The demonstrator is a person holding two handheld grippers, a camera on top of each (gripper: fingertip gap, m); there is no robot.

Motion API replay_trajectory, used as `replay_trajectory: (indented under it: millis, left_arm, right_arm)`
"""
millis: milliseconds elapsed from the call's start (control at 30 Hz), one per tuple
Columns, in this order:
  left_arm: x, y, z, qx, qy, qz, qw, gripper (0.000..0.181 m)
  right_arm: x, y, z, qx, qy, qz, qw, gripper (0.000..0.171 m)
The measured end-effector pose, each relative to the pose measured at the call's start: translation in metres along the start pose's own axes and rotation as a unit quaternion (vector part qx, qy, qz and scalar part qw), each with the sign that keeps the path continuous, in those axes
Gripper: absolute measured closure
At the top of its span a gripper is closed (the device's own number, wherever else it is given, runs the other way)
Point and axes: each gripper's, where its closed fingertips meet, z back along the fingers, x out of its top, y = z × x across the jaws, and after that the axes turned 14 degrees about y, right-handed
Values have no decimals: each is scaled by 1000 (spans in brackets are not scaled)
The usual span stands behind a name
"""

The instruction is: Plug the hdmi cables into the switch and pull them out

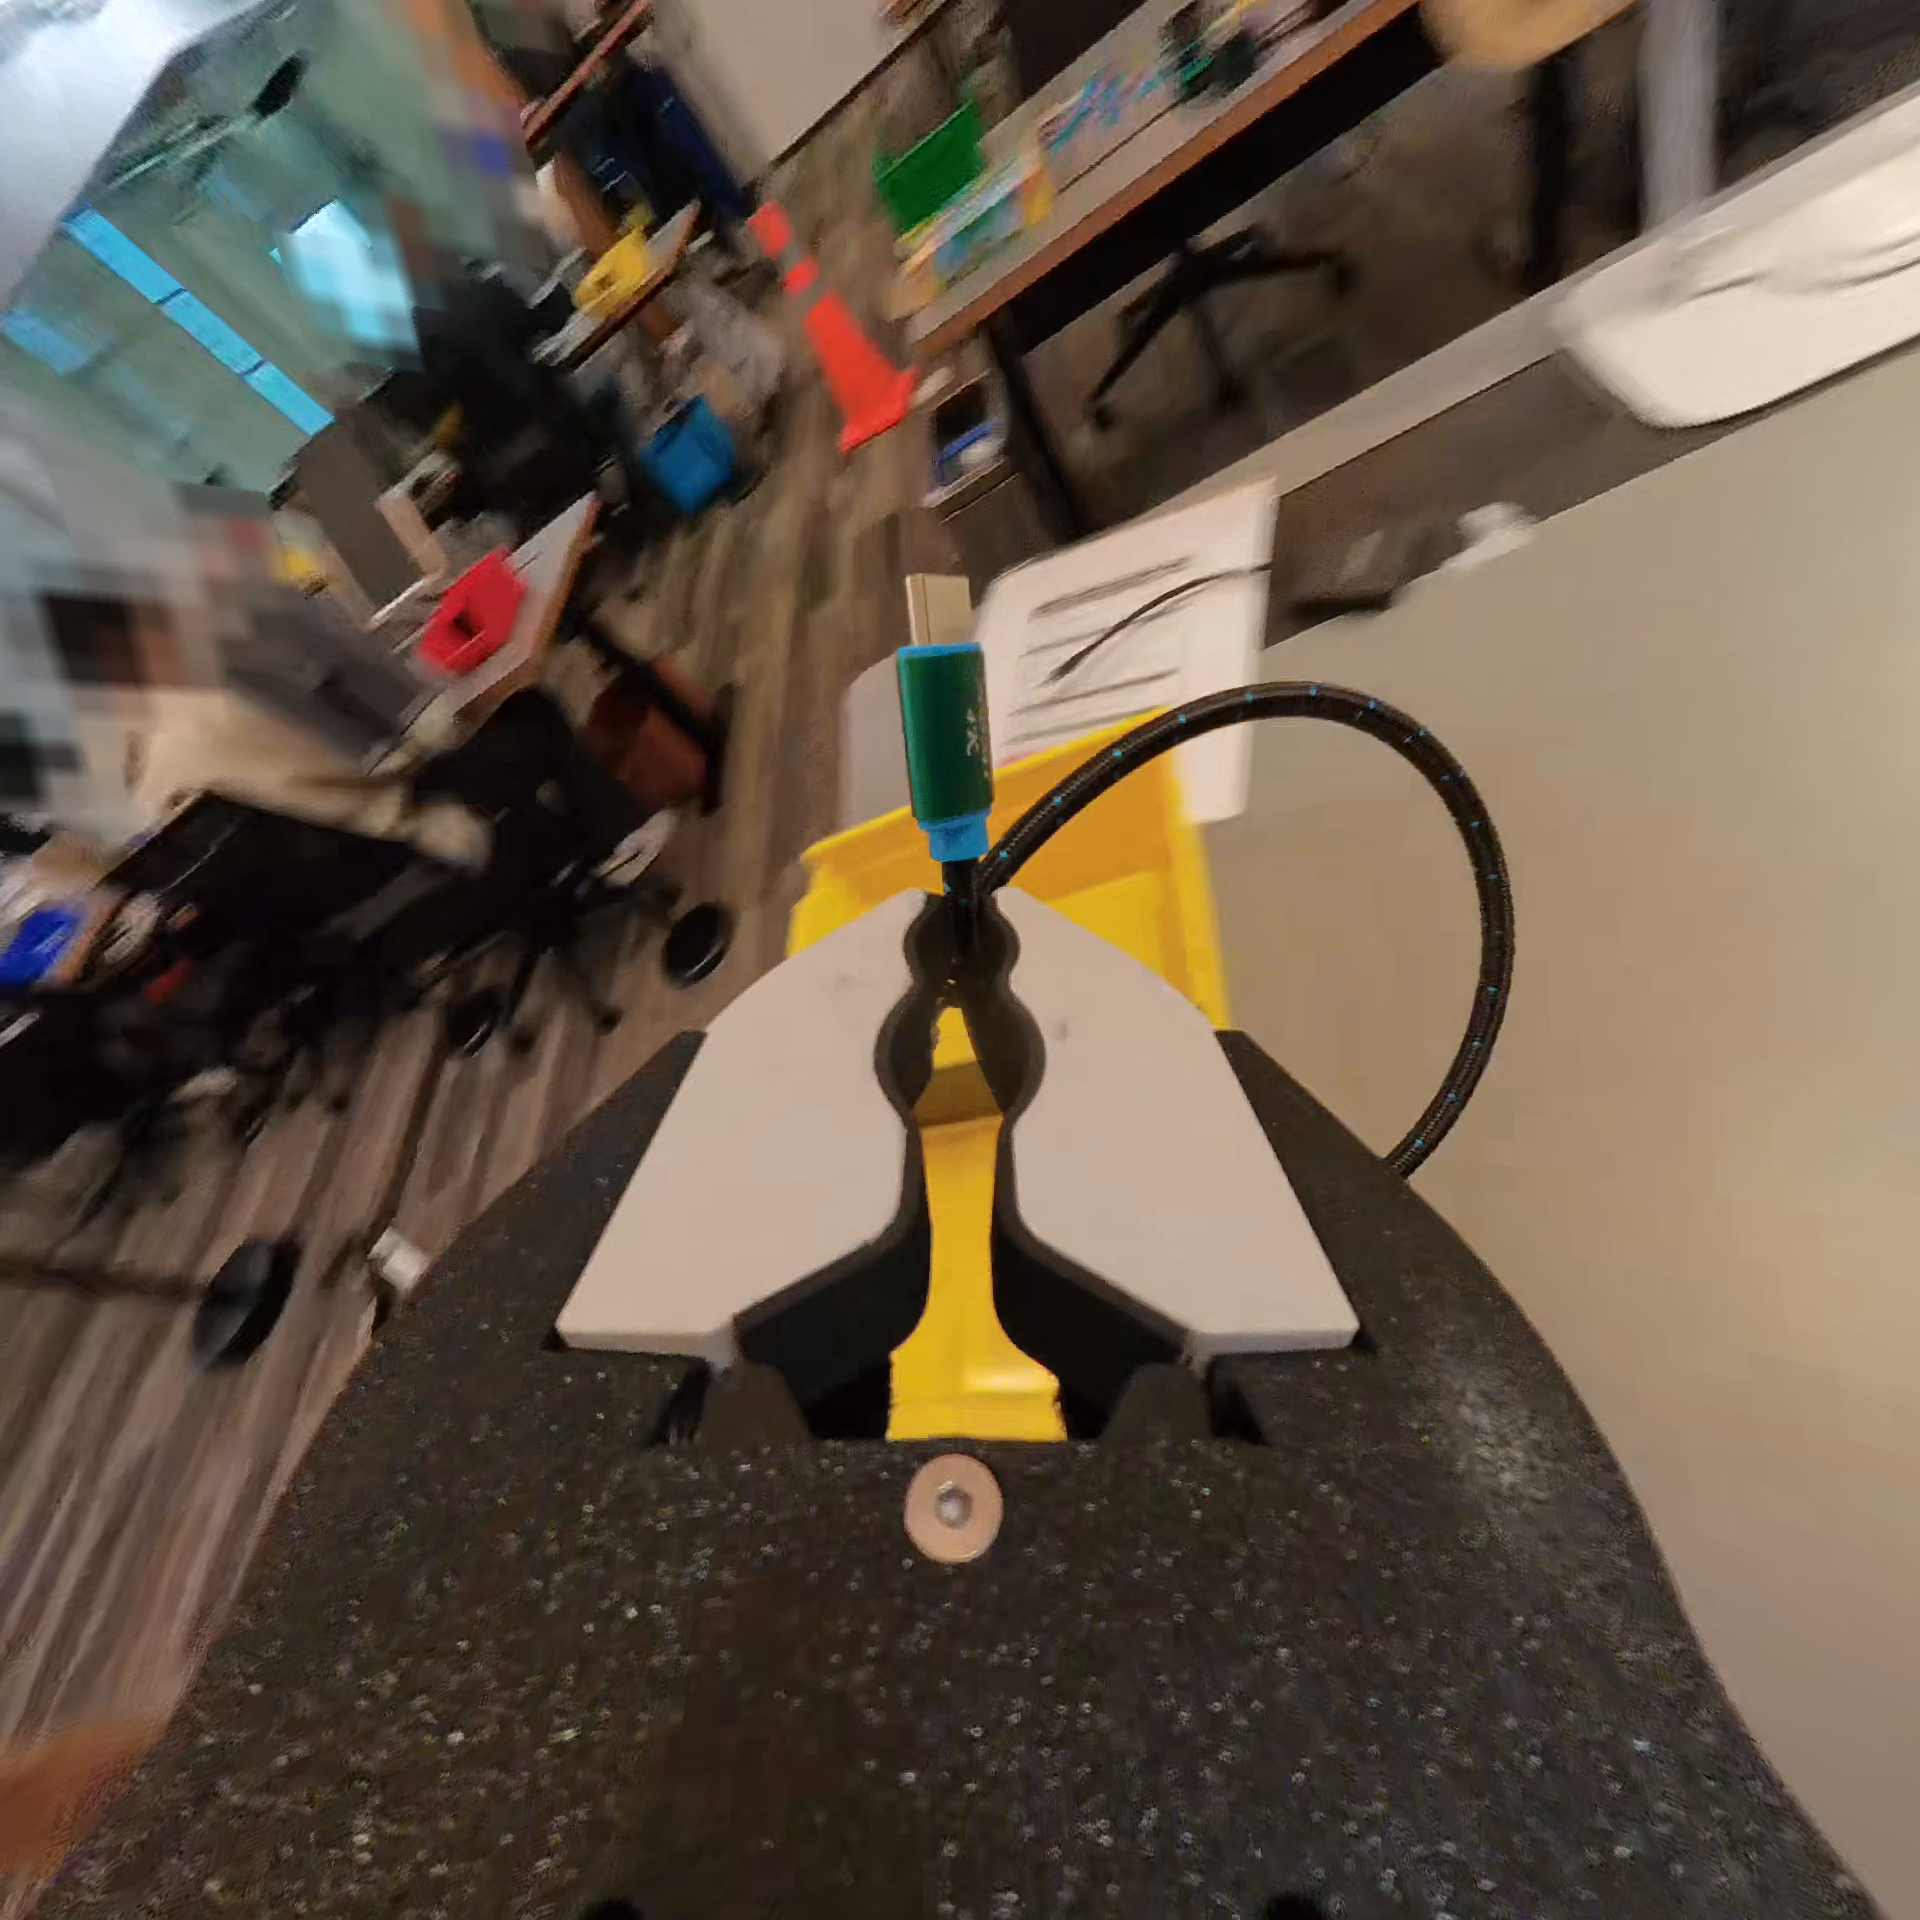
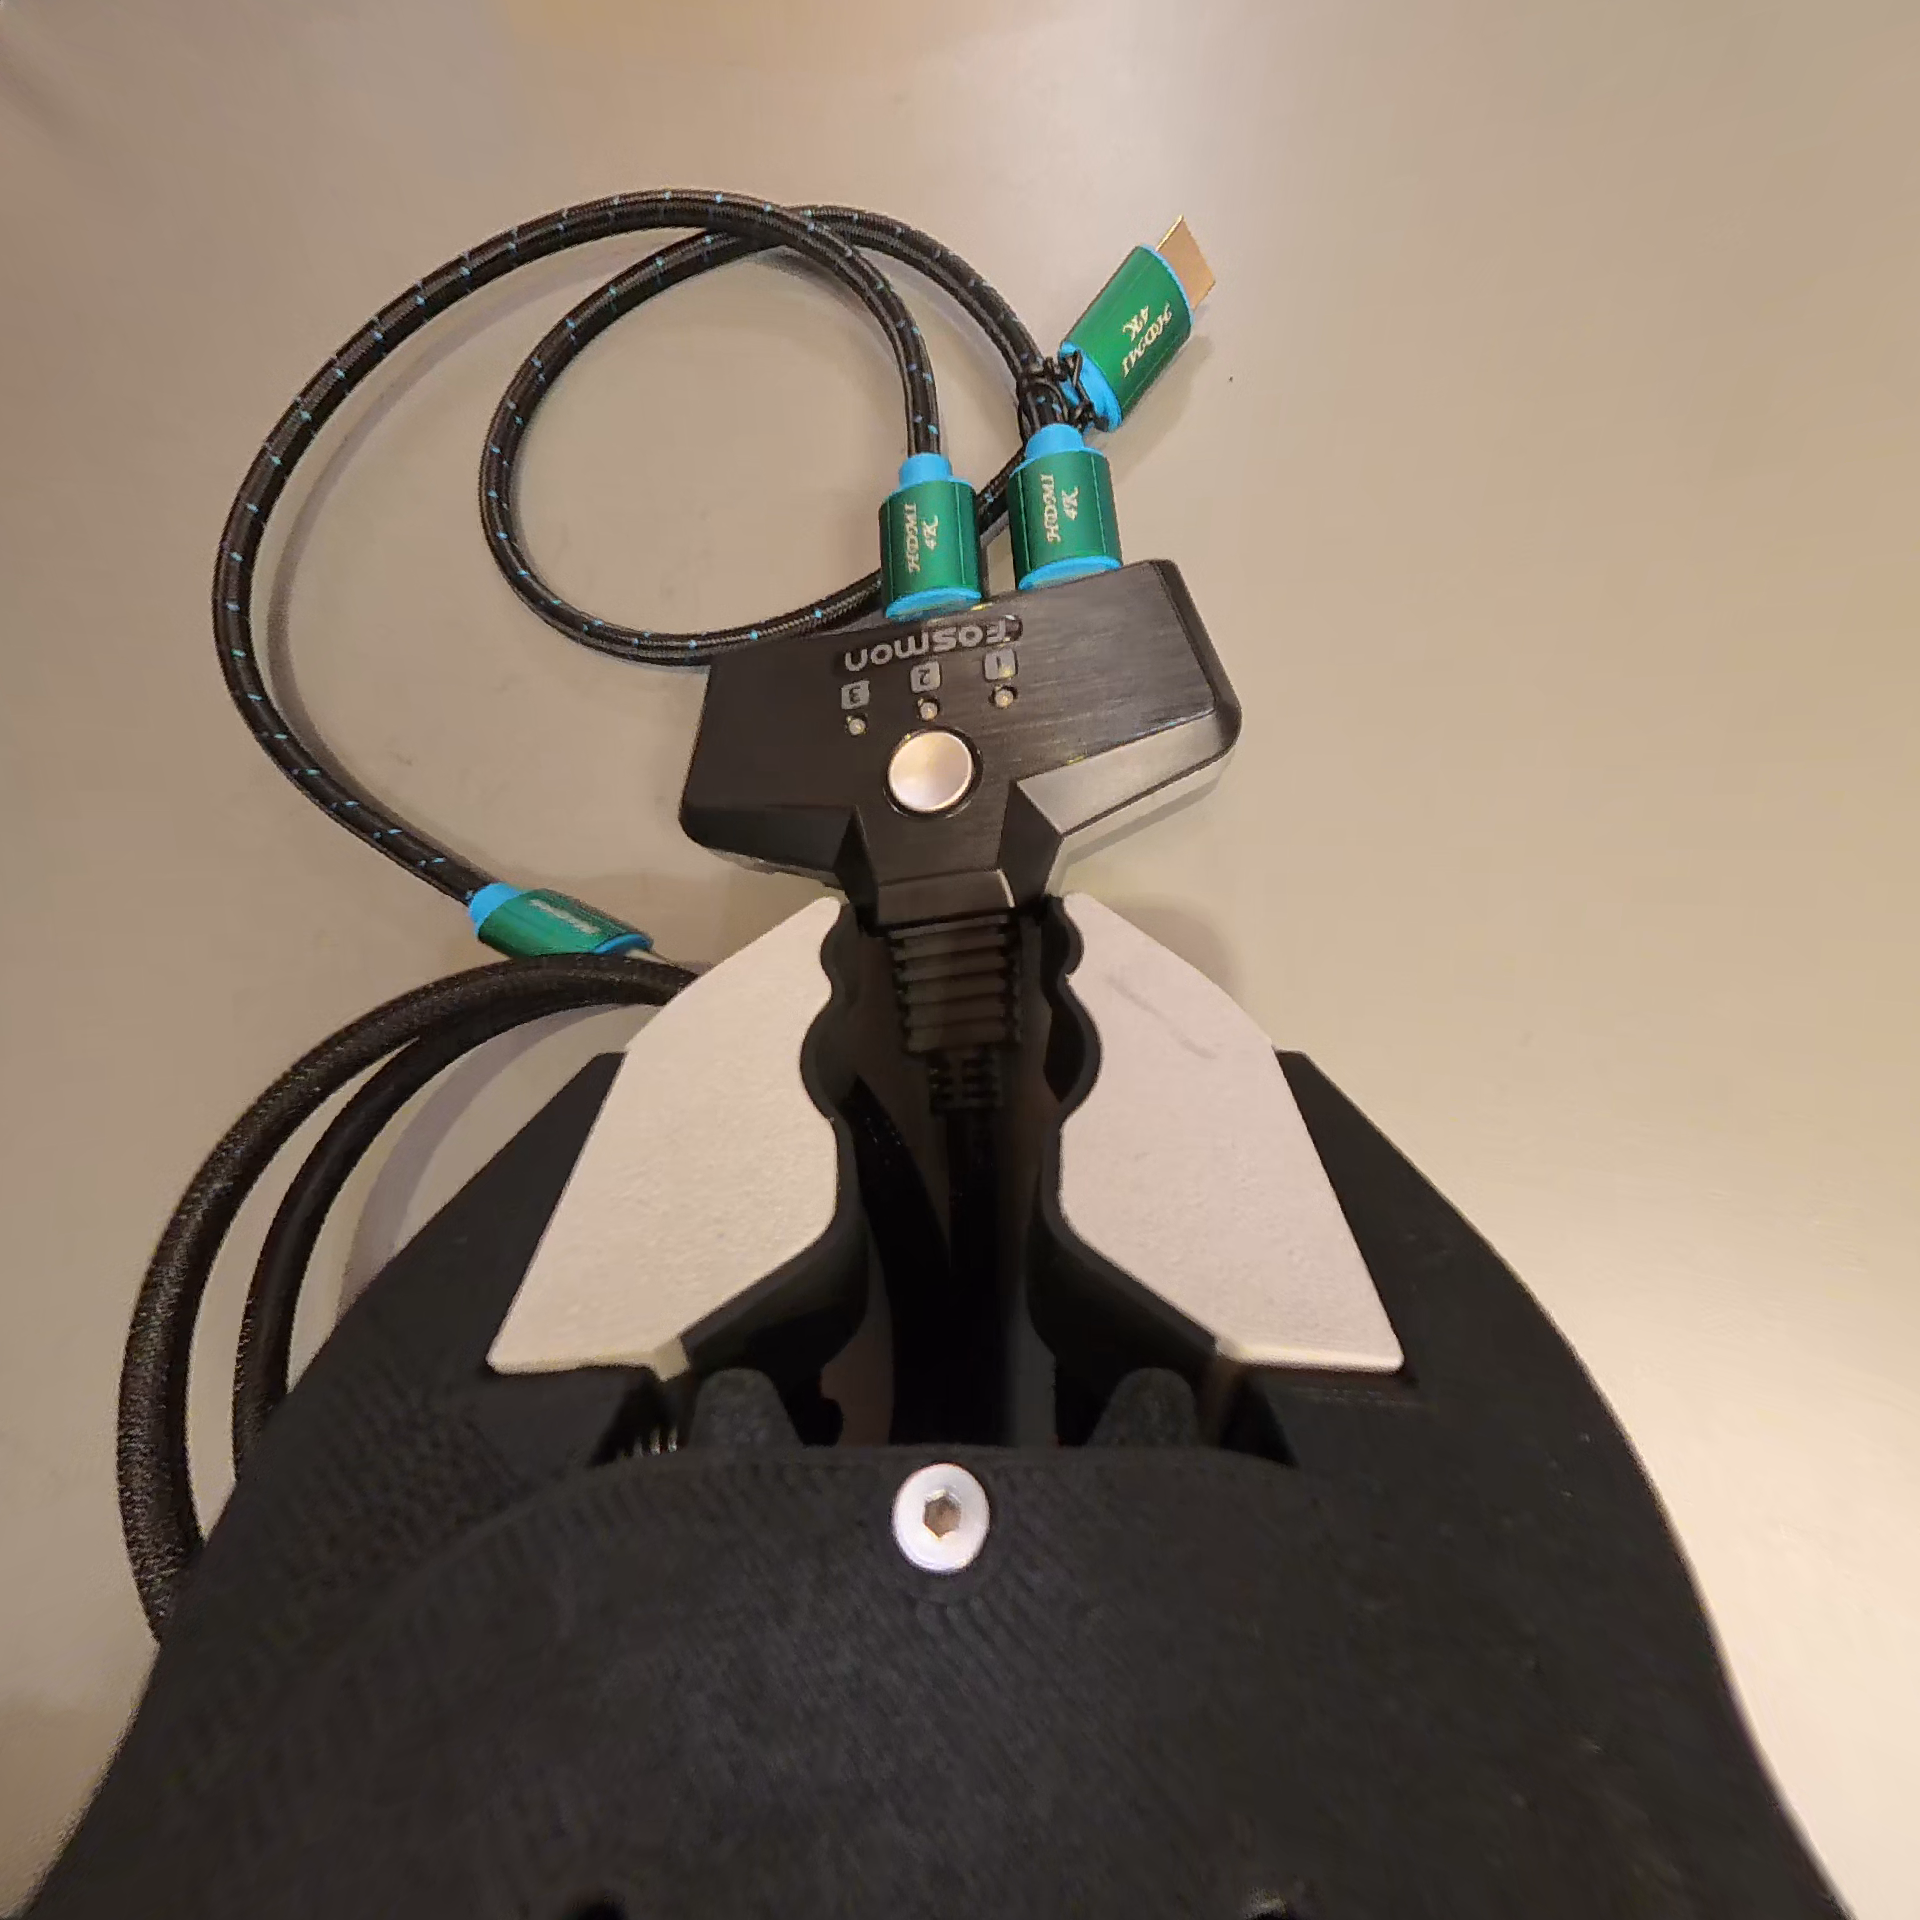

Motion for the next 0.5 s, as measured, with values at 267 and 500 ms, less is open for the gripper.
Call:
replay_trajectory:
  millis: [267,500]
  left_arm:
    - [78,-213,18,-377,-91,-127,913,175]
    - [68,-401,-7,-683,-47,-199,701,175]
  right_arm:
    - [-8,3,2,-9,24,15,1000,137]
    - [6,9,31,-38,-39,19,998,130]
